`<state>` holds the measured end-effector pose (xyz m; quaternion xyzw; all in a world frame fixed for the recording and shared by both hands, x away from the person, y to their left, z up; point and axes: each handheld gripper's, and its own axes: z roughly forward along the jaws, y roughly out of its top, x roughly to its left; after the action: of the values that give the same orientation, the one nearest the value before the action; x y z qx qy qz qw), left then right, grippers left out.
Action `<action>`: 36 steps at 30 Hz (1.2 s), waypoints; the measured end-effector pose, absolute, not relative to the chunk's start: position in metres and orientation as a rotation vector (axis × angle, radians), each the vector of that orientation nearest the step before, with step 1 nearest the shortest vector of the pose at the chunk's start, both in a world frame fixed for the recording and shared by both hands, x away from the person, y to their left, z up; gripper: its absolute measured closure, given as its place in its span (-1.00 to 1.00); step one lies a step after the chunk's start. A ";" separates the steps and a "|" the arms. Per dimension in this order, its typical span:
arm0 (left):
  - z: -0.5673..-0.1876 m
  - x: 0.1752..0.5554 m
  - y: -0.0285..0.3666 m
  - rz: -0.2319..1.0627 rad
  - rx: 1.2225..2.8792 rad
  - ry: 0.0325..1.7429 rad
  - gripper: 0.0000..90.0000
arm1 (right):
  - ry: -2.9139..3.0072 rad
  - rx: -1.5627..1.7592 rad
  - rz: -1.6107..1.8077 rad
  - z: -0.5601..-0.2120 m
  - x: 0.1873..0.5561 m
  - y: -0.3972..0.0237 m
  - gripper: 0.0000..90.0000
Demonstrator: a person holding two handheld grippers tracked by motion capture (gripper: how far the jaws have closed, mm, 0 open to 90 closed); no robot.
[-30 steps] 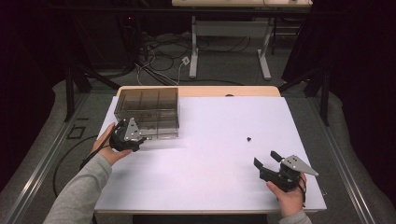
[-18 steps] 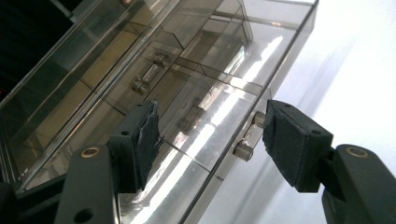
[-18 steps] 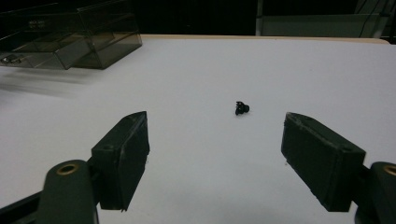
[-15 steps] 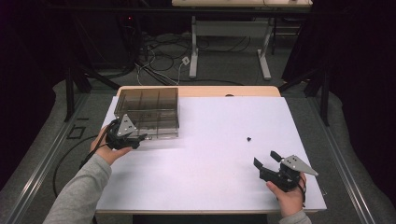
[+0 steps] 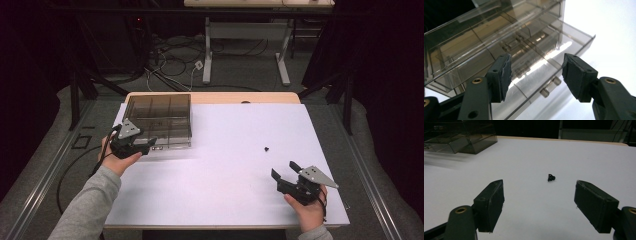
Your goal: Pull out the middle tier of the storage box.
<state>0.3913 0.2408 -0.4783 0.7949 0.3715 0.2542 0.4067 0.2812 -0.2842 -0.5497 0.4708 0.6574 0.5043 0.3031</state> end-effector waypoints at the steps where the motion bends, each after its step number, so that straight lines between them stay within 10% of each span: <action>1: -0.477 0.391 0.242 0.626 1.985 0.959 -0.12 | 1.741 1.252 1.334 -0.550 0.282 -0.284 -0.47; 22: -0.475 0.376 0.232 0.539 1.668 1.139 -0.99 | 1.767 1.239 1.299 -0.548 0.290 -0.281 -0.44; 36: -0.468 0.354 0.216 0.509 1.580 1.124 -0.99 | 1.828 1.231 1.287 -0.536 0.302 -0.274 -0.44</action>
<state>0.3539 0.2158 -0.4684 0.6643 0.4724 0.2138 0.5383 0.3017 -0.2740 -0.5362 0.4617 0.6852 0.4826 0.2905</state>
